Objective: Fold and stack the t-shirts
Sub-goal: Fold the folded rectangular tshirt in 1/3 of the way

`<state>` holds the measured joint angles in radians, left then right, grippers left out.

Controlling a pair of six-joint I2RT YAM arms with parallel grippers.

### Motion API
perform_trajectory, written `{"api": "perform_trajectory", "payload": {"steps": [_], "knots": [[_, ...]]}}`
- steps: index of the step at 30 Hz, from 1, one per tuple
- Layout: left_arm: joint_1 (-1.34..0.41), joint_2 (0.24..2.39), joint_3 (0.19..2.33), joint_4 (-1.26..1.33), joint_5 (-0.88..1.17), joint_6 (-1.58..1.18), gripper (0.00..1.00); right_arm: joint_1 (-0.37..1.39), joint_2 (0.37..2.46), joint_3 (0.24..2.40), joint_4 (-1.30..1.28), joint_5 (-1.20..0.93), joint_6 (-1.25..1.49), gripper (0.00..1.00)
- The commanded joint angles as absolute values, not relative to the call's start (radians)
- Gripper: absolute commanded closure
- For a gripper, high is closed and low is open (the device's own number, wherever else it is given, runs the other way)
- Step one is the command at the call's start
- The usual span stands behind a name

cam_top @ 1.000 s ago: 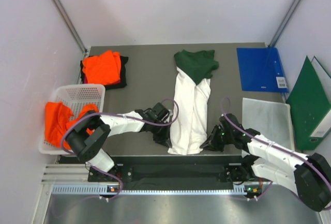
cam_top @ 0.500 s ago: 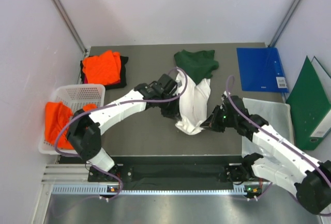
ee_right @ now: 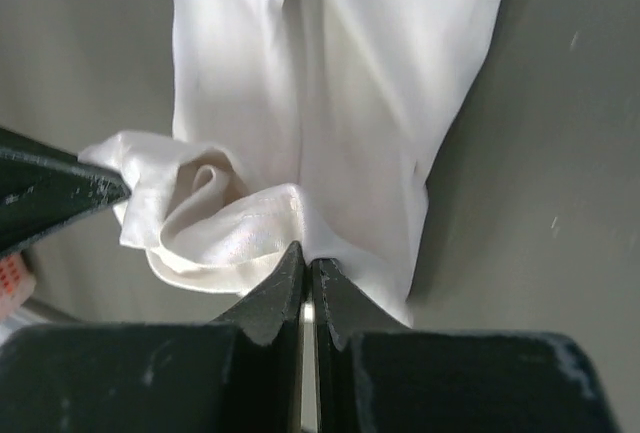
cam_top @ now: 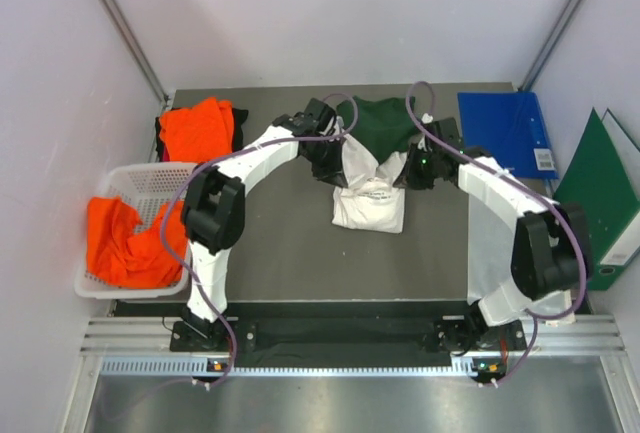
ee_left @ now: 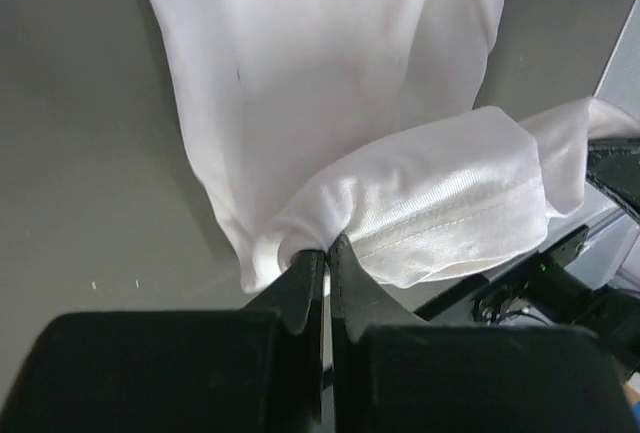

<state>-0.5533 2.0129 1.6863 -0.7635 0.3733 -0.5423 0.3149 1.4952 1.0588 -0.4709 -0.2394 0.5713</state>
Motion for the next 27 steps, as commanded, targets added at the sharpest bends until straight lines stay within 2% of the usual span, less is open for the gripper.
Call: {"api": "perform_trajectory", "payload": {"steps": [1, 5, 6, 7, 8, 9, 12, 13, 15, 18, 22, 25, 27], "knots": [[-0.514, 2.116, 1.866, -0.784, 0.437, -0.502, 1.0, 0.258, 1.629, 1.199, -0.413, -0.281, 0.469, 0.99], [-0.476, 2.235, 2.014, -0.814, 0.463, -0.506, 1.0, 0.229, 1.814, 1.354, -0.379, -0.342, 0.454, 0.98], [-0.457, 2.281, 2.073, -0.821, 0.475, -0.509, 0.91, 0.224, 1.848, 1.386, -0.379, -0.345, 0.453, 0.98], [-0.446, 2.302, 2.106, -0.831, 0.485, -0.511, 0.72, 0.221, 1.914, 1.422, -0.379, -0.36, 0.445, 0.96], [-0.436, 2.321, 2.138, -0.841, 0.483, -0.518, 0.48, 0.213, 1.943, 1.489, -0.376, -0.364, 0.445, 0.94], [-0.416, 2.342, 2.188, -0.85, 0.477, -0.522, 0.02, 0.21, 1.966, 1.521, -0.389, -0.356, 0.443, 0.91], [-0.382, 2.304, 2.177, -0.841, 0.45, -0.522, 0.01, 0.201, 1.924, 1.522, -0.327, -0.263, 0.448, 0.44], [-0.377, 2.284, 2.154, -0.825, 0.437, -0.515, 0.01, 0.201, 1.843, 1.458, -0.293, -0.206, 0.451, 0.21], [-0.37, 2.223, 2.061, -0.812, 0.434, -0.499, 0.01, 0.199, 1.769, 1.401, -0.249, -0.152, 0.459, 0.01], [-0.373, 2.148, 1.906, -0.769, 0.465, -0.491, 0.01, 0.183, 1.662, 1.318, -0.276, -0.152, 0.468, 0.0], [-0.383, 2.077, 1.715, -0.692, 0.498, -0.508, 0.01, 0.163, 1.566, 1.142, -0.296, -0.254, 0.534, 0.0], [-0.397, 2.039, 1.593, -0.615, 0.517, -0.543, 0.06, 0.158, 1.546, 1.015, -0.295, -0.328, 0.601, 0.01], [-0.403, 2.028, 1.526, -0.551, 0.535, -0.584, 0.12, 0.158, 1.548, 0.941, -0.25, -0.373, 0.662, 0.06]]}}
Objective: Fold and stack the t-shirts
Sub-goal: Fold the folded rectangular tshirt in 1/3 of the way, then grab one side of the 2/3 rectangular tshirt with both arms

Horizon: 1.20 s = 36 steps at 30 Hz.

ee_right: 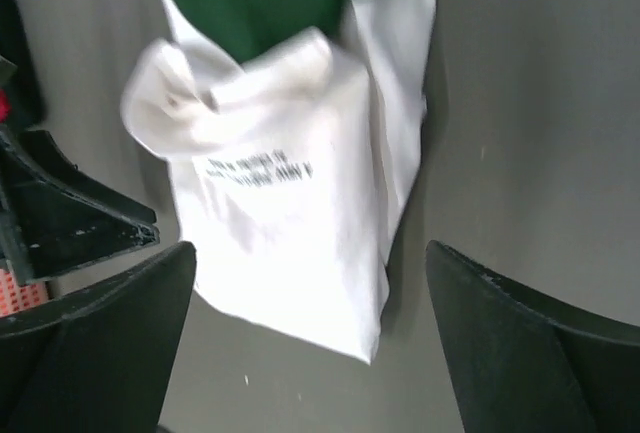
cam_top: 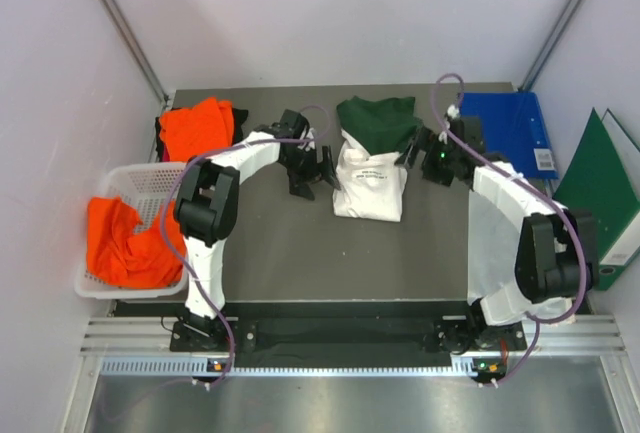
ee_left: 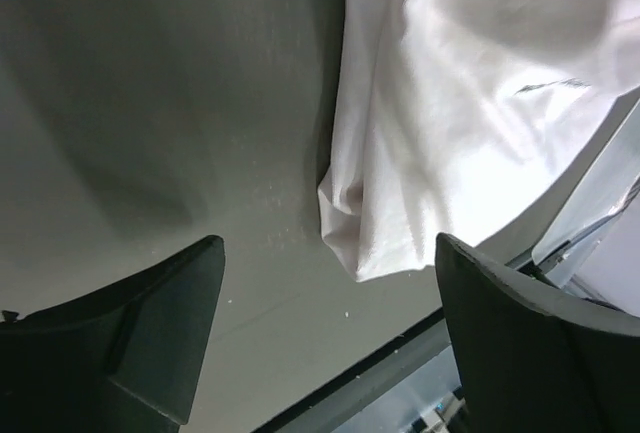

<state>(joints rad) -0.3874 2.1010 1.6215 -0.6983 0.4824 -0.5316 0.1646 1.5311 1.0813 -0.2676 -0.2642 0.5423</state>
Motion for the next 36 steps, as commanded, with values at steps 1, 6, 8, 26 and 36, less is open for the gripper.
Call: {"api": "perform_trajectory", "payload": {"steps": [1, 6, 8, 26, 36], "knots": [[-0.406, 2.026, 1.513, -0.534, 0.535, -0.597, 0.13, 0.155, 1.557, 0.874, -0.229, -0.417, 0.684, 0.08], [-0.41, 2.048, 1.479, -0.463, 0.552, -0.64, 0.17, 0.156, 1.584, 0.732, -0.045, -0.502, 0.802, 0.18], [-0.413, 2.065, 1.482, -0.453, 0.557, -0.643, 0.2, 0.158, 1.591, 0.719, -0.014, -0.502, 0.816, 0.18], [-0.515, 2.052, 1.411, -0.418, 0.572, -0.693, 0.39, 0.189, 1.723, 0.77, -0.032, -0.603, 0.882, 0.48], [-0.571, 2.007, 1.321, -0.44, 0.543, -0.71, 1.0, 0.225, 1.636, 0.68, 0.031, -0.635, 0.899, 0.95]]}}
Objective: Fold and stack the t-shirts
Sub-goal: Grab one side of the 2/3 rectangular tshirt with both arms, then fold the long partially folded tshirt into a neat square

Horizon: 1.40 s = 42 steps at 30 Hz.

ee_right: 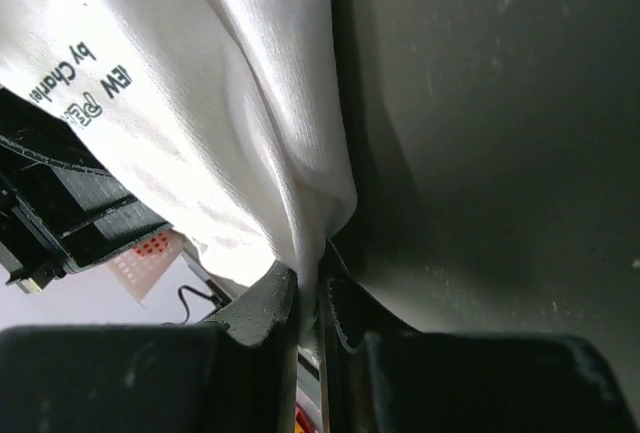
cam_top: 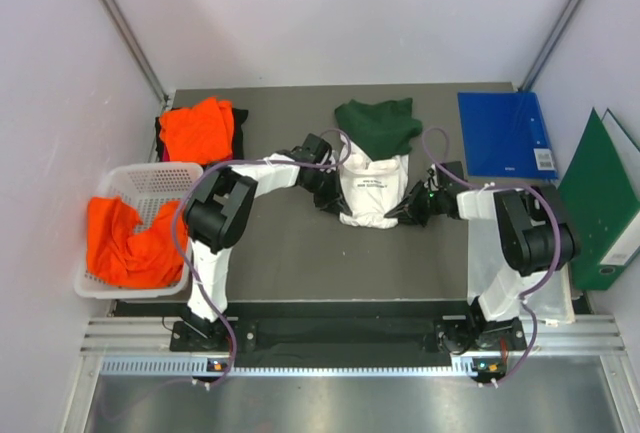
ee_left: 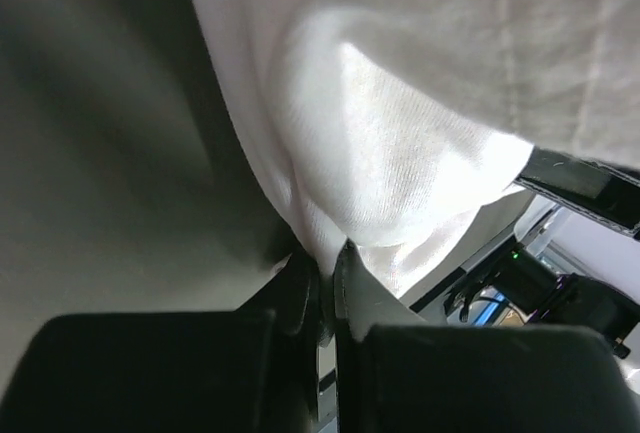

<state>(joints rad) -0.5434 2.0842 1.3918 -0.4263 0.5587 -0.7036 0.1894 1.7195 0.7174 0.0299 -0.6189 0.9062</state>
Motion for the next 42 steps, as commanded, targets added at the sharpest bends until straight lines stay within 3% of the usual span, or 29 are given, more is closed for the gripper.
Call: {"api": "perform_trajectory", "payload": {"steps": [1, 9, 14, 17, 30, 37, 42], "knots": [[-0.574, 1.972, 1.303, -0.44, 0.54, -0.713, 1.0, 0.227, 1.619, 0.669, 0.022, -0.634, 0.896, 0.95], [-0.615, 1.699, 1.106, -0.515, 0.486, -0.749, 1.0, 0.291, 1.29, 0.534, -0.145, -0.623, 0.89, 0.95], [-0.617, 1.597, 1.164, -0.641, 0.419, -0.733, 1.0, 0.296, 1.059, 0.592, -0.307, -0.579, 0.87, 0.94], [-0.617, 1.618, 1.274, -0.689, 0.426, -0.706, 1.0, 0.295, 1.045, 0.687, -0.368, -0.554, 0.842, 0.93], [-0.52, 2.052, 1.882, -0.812, 0.615, -0.67, 1.0, 0.193, 1.567, 1.213, -0.402, -0.641, 0.652, 0.92], [-0.388, 2.233, 2.114, -0.741, 0.736, -0.73, 1.0, 0.135, 1.868, 1.489, -0.393, -0.706, 0.627, 0.92], [-0.316, 2.358, 2.187, -0.502, 0.866, -0.86, 0.99, 0.112, 2.012, 1.656, -0.316, -0.742, 0.655, 0.91]]}}
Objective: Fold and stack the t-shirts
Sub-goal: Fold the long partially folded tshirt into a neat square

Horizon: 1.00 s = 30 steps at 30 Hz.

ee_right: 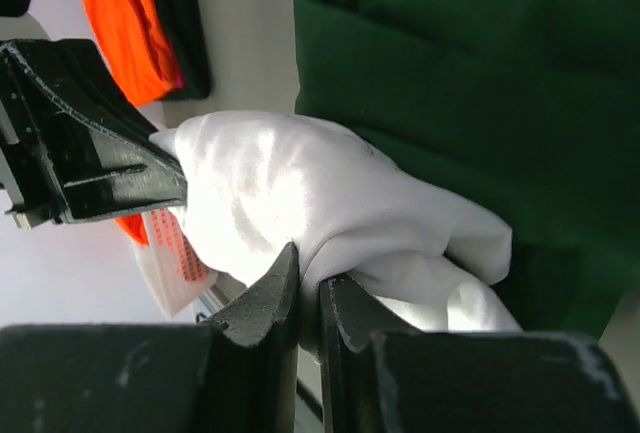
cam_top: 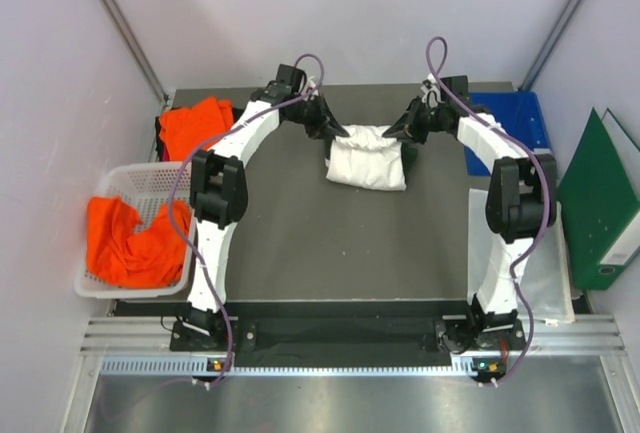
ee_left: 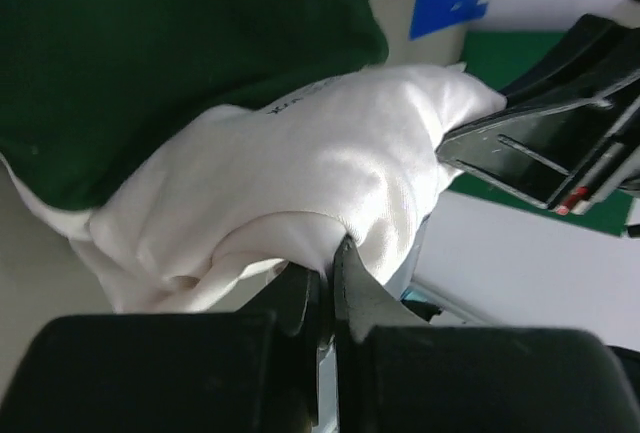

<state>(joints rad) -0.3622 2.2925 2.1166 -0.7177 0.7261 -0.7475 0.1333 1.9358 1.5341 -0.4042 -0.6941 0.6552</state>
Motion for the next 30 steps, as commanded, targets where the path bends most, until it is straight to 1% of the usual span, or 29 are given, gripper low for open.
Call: {"api": "perform_trajectory", "payload": {"steps": [1, 2, 3, 4, 5, 6, 9, 12, 14, 15, 16, 18, 19, 20, 24, 30], "knots": [[-0.308, 2.377, 2.19, -0.461, 0.886, -0.892, 0.98, 0.11, 2.058, 1.699, -0.31, -0.745, 0.663, 0.91], [-0.298, 2.422, 2.2, -0.412, 0.932, -0.96, 0.9, 0.103, 2.08, 1.718, -0.287, -0.746, 0.666, 0.91], [-0.293, 2.445, 2.204, -0.299, 0.955, -1.0, 0.85, 0.101, 2.103, 1.738, -0.287, -0.739, 0.669, 0.91], [-0.29, 2.469, 2.212, -0.243, 0.975, -1.038, 0.74, 0.098, 2.146, 1.774, -0.282, -0.729, 0.672, 0.9], [-0.284, 2.515, 2.236, -0.2, 0.994, -1.107, 0.6, 0.092, 2.163, 1.79, -0.281, -0.715, 0.672, 0.9], [-0.282, 2.532, 2.244, -0.111, 1.012, -1.133, 0.02, 0.089, 2.18, 1.804, -0.281, -0.694, 0.673, 0.89], [-0.265, 2.568, 2.255, -0.011, 1.022, -1.209, 0.01, 0.077, 2.21, 1.815, -0.248, -0.574, 0.686, 0.87], [-0.235, 2.556, 2.243, 0.018, 1.029, -1.194, 0.01, 0.071, 2.203, 1.799, -0.216, -0.448, 0.727, 0.86], [-0.209, 2.527, 2.212, -0.03, 1.035, -1.136, 0.01, 0.072, 2.172, 1.783, -0.197, -0.363, 0.745, 0.77], [-0.203, 2.517, 2.2, -0.049, 1.038, -1.109, 0.01, 0.075, 2.155, 1.773, -0.192, -0.327, 0.756, 0.7], [-0.195, 2.508, 2.192, -0.078, 1.037, -1.08, 0.01, 0.075, 2.11, 1.74, -0.18, -0.293, 0.758, 0.54], [-0.18, 2.482, 2.172, -0.168, 1.035, -0.979, 0.01, 0.08, 2.062, 1.704, -0.143, -0.22, 0.759, 0.35], [-0.175, 2.48, 2.175, -0.21, 1.031, -0.947, 0.01, 0.081, 2.022, 1.683, -0.138, -0.203, 0.759, 0.12], [-0.167, 2.471, 2.174, -0.263, 1.017, -0.909, 0.01, 0.081, 2.005, 1.677, -0.141, -0.193, 0.756, 0.01], [-0.169, 2.448, 2.168, -0.316, 0.991, -0.851, 0.01, 0.092, 1.964, 1.672, -0.179, -0.235, 0.713, 0.0], [-0.178, 2.421, 2.195, -0.443, 0.953, -0.738, 0.01, 0.101, 1.934, 1.592, -0.227, -0.374, 0.721, 0.0]]}}
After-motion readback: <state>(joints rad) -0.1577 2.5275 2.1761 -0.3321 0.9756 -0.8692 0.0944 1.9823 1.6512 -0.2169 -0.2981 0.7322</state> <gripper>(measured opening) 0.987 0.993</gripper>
